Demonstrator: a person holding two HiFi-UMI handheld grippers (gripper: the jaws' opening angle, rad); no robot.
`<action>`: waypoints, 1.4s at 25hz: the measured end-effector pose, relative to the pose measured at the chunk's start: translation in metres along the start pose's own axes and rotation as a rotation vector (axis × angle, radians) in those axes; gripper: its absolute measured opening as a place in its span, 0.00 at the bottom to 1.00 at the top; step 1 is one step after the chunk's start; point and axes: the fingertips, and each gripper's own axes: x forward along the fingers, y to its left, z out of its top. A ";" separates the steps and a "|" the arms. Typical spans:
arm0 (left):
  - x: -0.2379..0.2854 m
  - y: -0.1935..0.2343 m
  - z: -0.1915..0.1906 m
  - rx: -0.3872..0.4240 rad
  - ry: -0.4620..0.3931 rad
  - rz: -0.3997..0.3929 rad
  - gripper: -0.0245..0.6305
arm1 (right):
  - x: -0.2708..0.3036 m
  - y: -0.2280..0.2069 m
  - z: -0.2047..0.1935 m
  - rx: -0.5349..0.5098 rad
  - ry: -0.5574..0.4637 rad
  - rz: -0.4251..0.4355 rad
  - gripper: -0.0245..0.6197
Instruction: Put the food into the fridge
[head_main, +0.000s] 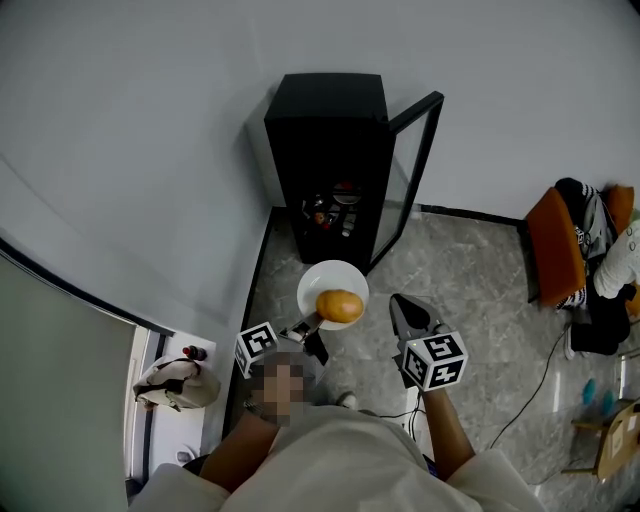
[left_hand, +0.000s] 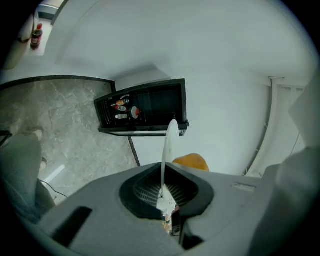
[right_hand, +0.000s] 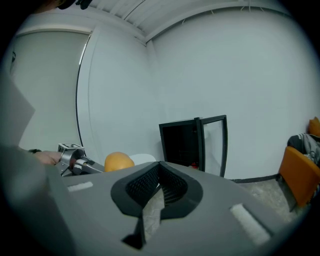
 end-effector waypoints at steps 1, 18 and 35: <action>0.000 0.002 -0.001 -0.001 0.001 0.004 0.04 | -0.001 0.000 -0.001 -0.001 -0.001 0.001 0.05; 0.053 0.000 0.053 -0.012 -0.032 -0.006 0.04 | 0.053 -0.036 0.008 0.006 0.004 -0.011 0.05; 0.154 -0.040 0.181 -0.010 0.002 0.006 0.04 | 0.201 -0.084 0.092 -0.001 -0.029 -0.038 0.05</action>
